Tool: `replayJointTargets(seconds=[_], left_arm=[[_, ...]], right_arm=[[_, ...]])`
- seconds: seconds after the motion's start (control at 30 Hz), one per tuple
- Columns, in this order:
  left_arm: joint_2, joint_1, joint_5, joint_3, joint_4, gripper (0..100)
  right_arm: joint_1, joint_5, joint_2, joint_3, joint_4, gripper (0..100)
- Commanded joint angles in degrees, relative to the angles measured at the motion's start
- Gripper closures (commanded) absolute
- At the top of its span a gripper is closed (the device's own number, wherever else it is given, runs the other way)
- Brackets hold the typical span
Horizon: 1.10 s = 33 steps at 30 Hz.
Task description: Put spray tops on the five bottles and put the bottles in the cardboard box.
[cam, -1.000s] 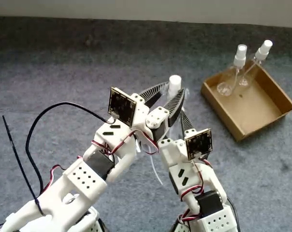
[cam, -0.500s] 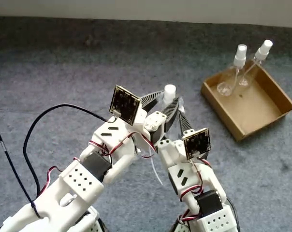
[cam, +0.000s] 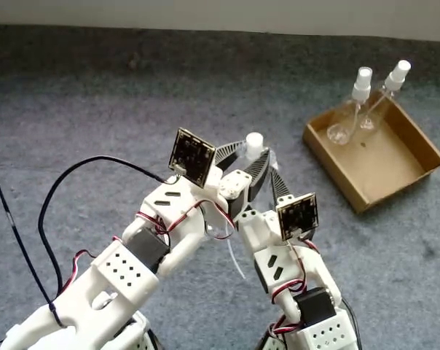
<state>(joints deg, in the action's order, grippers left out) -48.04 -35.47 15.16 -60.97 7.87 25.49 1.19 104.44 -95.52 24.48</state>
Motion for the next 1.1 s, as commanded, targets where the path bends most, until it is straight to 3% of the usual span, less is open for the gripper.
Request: replayJointTargets(seconds=[0.0, 0.23, 0.43, 0.73, 0.9, 1.07], left_arm=[[-0.6, 0.1, -5.8, 0.6, 0.6, 99], [-0.7, 2.3, -9.3, 0.6, 0.6, 98], [-0.7, 7.0, -9.0, 0.1, 1.1, 83], [-5.1, 7.3, -9.0, 0.1, 5.5, 77], [-17.1, 7.7, -9.3, 0.6, 15.9, 73], [-27.7, 13.2, -9.3, 0.2, 25.1, 73]], right_arm=[[-1.6, 0.1, 0.8, -6.5, -0.4, 85.7], [-1.8, 0.1, 0.8, -6.5, -0.4, 85.7], [-1.8, 0.1, 0.8, -6.5, -0.4, 85.7], [-1.8, 0.1, 0.8, -6.5, -0.4, 85.7], [-1.8, 0.1, 0.8, -6.5, -0.4, 85.7], [-1.8, 0.1, 0.8, -6.5, -0.4, 85.7]])
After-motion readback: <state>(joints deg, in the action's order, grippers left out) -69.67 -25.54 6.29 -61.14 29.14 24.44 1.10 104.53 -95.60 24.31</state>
